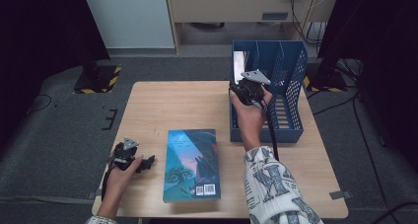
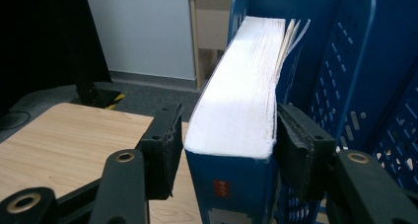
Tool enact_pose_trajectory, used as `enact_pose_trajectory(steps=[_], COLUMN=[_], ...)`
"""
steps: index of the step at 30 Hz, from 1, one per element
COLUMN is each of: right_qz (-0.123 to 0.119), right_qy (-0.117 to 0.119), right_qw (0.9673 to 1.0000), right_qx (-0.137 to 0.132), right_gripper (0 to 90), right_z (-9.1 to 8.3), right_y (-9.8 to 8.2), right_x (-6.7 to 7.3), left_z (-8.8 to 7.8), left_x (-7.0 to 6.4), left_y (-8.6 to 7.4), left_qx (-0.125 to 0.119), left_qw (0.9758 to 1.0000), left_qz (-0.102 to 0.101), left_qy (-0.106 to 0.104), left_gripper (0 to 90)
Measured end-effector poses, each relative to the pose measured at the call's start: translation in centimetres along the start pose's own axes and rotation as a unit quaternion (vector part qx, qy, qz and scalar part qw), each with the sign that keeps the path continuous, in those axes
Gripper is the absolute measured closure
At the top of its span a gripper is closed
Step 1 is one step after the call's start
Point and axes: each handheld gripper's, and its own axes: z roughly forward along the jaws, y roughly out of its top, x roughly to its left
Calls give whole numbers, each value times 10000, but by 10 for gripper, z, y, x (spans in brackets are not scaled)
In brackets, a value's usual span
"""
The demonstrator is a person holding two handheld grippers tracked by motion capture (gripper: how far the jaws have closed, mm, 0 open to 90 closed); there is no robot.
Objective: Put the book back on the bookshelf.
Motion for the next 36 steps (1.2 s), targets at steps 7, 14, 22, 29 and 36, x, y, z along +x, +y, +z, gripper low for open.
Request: enact_pose_trajectory(steps=[7, 14, 22, 29, 36], right_qz=[34, -103, -278, -296, -264], right_qy=[173, 279, 371, 446, 634], right_qw=[9998, 9996, 9989, 9986, 9976], right_qx=[20, 29, -18, 1, 132], right_gripper=[395, 302, 199, 183, 156], right_z=[-2, -4, -11, -24, -35], right_y=[1, 0, -5, -11, -22], right_x=[-4, -4, -4, -10, -15], left_z=[0, 0, -1, 0, 0], left_x=[0, 0, 0, -1, -1], left_y=[0, 0, 0, 0, 0], left_qx=[0, -1, 26, 28, 29], left_qw=[10000, 10000, 10000, 10000, 10000], left_qz=[-1, -6, 0, -19, -15], left_qy=[0, 2, 15, 14, 14], left_gripper=[8, 8, 10, 8, 7])
